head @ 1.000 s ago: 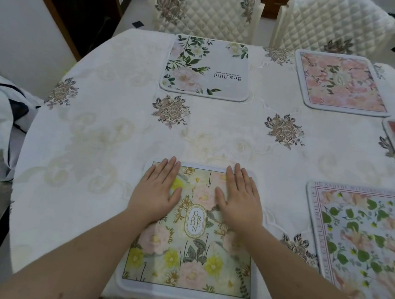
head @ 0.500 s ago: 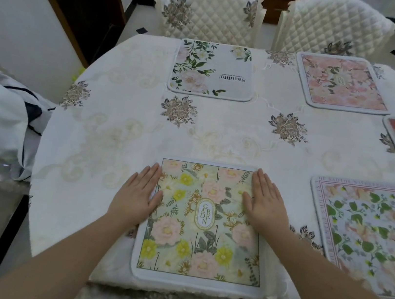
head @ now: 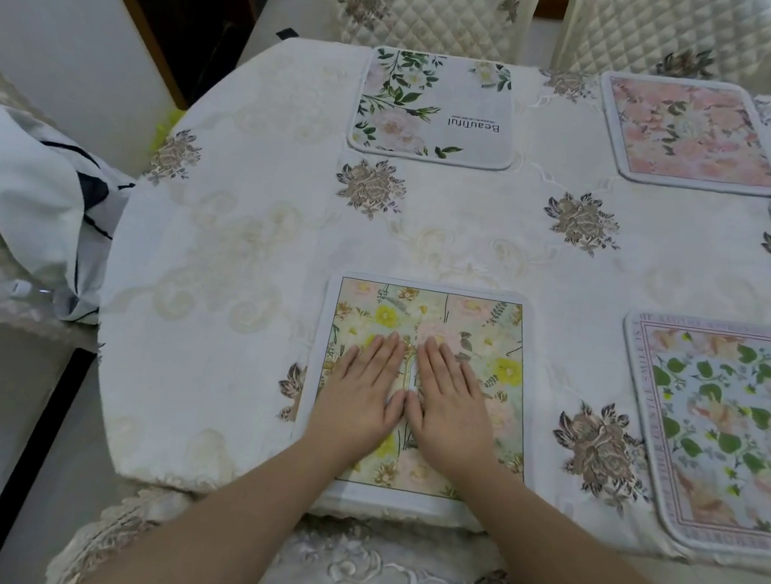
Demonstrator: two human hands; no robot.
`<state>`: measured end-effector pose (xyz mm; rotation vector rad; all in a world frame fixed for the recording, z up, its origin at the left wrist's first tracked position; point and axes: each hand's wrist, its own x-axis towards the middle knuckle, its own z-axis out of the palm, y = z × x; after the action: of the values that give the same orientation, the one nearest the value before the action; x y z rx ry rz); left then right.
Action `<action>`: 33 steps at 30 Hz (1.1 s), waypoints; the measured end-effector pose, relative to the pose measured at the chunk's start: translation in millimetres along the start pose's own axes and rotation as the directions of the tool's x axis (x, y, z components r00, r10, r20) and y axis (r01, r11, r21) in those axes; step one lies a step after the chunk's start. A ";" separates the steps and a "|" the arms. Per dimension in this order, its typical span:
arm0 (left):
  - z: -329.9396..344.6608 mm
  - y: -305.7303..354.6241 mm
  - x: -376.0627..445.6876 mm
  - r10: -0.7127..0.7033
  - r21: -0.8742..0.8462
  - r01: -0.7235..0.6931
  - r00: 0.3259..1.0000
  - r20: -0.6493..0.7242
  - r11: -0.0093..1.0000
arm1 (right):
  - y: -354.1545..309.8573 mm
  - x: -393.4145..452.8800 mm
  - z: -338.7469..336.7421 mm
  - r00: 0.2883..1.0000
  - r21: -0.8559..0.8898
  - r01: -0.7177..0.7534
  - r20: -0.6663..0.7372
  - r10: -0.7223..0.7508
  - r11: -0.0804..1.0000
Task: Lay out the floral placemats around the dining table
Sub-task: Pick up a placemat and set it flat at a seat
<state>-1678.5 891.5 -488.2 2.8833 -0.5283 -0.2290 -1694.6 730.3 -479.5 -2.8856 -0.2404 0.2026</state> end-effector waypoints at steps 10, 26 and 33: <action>-0.3 -6.0 -5.2 0.054 0.053 -0.056 0.998 0.031 0.997 | 2.5 -2.8 0.6 1.000 -0.020 -0.015 -0.018 0.015 1.000; -13.9 -38.7 -45.8 0.237 0.161 -0.261 0.960 0.152 0.952 | 62.6 -52.0 -7.6 0.999 -0.097 -0.009 0.041 0.013 0.995; -24.1 -70.3 -65.5 0.331 0.145 -0.363 0.921 0.207 0.920 | 107.2 -83.5 -16.7 0.992 -0.047 0.053 0.116 -0.047 0.998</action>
<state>-1711.1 983.8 -473.0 2.8843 -1.1380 -0.4036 -1757.9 608.9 -480.1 -2.9169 -0.3425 0.3599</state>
